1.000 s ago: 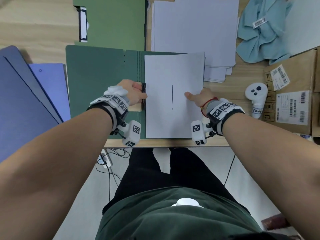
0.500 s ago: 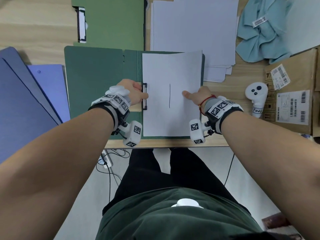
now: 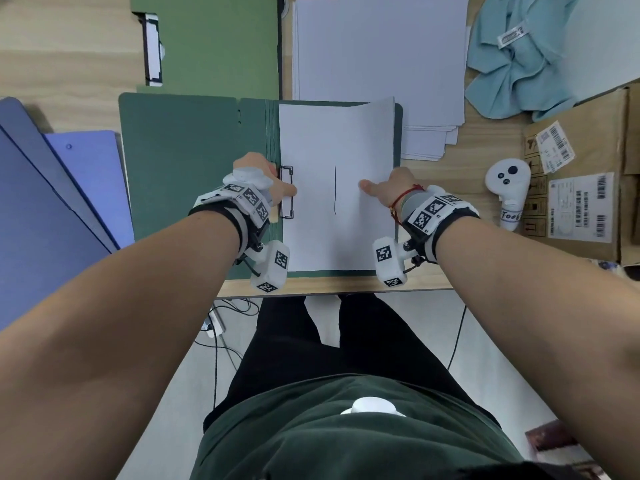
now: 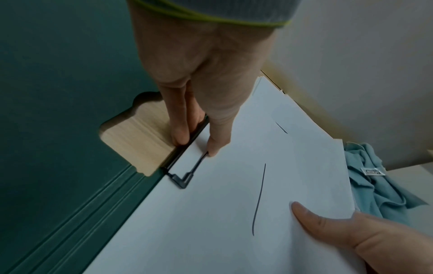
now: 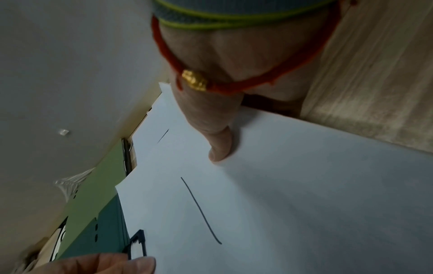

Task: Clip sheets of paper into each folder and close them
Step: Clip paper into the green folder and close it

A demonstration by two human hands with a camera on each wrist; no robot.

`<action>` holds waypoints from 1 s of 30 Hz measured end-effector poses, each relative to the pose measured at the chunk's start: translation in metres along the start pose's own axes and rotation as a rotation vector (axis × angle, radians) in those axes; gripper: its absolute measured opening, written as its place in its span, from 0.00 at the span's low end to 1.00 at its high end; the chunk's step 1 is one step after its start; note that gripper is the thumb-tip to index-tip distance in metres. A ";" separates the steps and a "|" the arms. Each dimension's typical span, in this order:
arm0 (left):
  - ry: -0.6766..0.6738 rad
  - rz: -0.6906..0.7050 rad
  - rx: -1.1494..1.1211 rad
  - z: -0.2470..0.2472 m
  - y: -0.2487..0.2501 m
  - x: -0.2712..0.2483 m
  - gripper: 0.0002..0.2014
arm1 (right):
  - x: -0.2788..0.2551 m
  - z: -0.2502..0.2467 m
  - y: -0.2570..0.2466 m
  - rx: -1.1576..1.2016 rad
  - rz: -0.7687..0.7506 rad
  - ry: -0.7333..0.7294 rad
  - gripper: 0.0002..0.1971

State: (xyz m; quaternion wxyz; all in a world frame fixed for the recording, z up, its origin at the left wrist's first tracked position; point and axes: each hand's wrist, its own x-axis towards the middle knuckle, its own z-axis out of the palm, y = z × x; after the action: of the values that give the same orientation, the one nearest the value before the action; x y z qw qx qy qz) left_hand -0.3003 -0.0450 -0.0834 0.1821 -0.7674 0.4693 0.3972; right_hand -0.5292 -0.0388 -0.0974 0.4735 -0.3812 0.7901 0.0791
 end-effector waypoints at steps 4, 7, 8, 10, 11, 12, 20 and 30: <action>-0.034 -0.012 0.056 -0.002 0.002 0.001 0.26 | 0.003 -0.004 0.002 -0.058 -0.014 0.014 0.42; -0.030 -0.009 0.076 -0.002 0.002 0.002 0.29 | 0.009 -0.009 0.014 -0.023 -0.001 0.016 0.32; -0.031 -0.009 0.079 -0.002 0.002 0.001 0.29 | 0.010 -0.011 0.020 0.021 0.015 0.017 0.27; -0.044 -0.008 0.095 -0.002 0.002 -0.001 0.30 | 0.007 -0.016 0.028 0.101 0.059 0.015 0.24; -0.058 -0.010 0.108 -0.002 0.002 -0.001 0.30 | 0.005 -0.019 0.031 0.103 0.071 0.019 0.24; -0.071 -0.009 0.123 -0.002 0.002 -0.001 0.31 | 0.004 -0.022 0.033 0.075 0.075 0.027 0.23; 0.041 -0.043 -0.024 -0.023 -0.013 -0.009 0.20 | -0.012 -0.021 -0.019 0.067 -0.060 0.048 0.07; 0.266 -0.361 -0.099 -0.067 -0.095 -0.003 0.47 | -0.050 0.038 -0.126 -0.224 -0.314 -0.100 0.24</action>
State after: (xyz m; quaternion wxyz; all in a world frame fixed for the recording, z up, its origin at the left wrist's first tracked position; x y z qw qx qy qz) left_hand -0.1891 -0.0400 -0.0488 0.1488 -0.8924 0.3241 0.2763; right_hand -0.4048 -0.0816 -0.0483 0.4732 -0.5456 0.6827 0.1106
